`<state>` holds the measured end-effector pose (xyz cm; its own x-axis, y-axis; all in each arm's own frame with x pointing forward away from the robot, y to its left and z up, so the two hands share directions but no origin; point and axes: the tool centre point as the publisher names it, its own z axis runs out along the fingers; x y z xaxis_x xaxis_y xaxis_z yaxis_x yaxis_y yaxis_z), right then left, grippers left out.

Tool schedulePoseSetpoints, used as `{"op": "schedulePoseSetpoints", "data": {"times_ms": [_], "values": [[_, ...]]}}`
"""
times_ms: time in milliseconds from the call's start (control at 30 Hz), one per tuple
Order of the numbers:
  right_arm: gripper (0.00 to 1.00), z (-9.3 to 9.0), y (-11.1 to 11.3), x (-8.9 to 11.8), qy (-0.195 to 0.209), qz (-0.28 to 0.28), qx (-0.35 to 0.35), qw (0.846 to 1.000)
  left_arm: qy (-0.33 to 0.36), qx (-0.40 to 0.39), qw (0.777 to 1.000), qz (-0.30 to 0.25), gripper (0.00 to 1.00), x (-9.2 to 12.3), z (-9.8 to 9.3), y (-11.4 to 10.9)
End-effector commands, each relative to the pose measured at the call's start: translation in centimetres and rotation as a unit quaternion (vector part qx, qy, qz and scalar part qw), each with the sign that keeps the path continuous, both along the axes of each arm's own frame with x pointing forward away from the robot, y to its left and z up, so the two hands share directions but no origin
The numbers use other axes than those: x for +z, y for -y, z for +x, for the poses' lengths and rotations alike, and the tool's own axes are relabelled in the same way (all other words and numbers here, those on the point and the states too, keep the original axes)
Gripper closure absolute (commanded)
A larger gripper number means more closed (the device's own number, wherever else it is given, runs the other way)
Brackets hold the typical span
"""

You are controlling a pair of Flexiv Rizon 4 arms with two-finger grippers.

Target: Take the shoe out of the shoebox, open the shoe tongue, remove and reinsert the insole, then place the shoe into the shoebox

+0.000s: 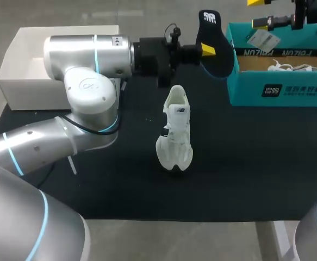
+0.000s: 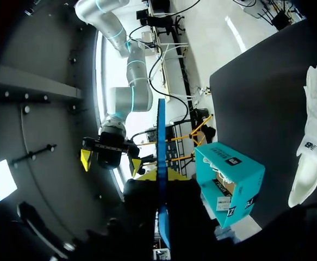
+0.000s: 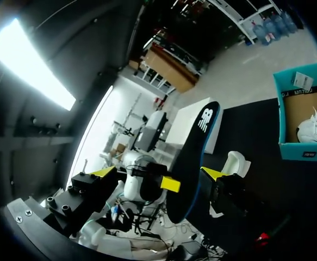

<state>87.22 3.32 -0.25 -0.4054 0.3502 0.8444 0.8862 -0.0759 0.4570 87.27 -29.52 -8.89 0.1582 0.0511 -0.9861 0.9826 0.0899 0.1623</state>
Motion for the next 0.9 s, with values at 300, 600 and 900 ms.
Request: {"op": "schedulePoseSetpoints", "data": {"times_ms": [300, 600, 900], "values": [[0.00, 0.4, 0.3, -1.1, -0.011, 0.023, 0.011, 1.000, 0.009, 0.007, 1.000, -0.003, 1.00, 1.3, 0.0, -1.3], [0.00, 0.5, 0.6, -1.2, -0.017, 0.027, 0.011, 0.999, 0.012, 0.018, 1.000, 0.002, 1.00, 1.3, 0.3, -2.0], [0.00, 0.5, 0.1, -1.9, -0.037, 0.026, 0.014, 0.999, -0.026, 0.015, 1.000, 0.005, 1.00, 2.4, 0.2, -2.9]]}}
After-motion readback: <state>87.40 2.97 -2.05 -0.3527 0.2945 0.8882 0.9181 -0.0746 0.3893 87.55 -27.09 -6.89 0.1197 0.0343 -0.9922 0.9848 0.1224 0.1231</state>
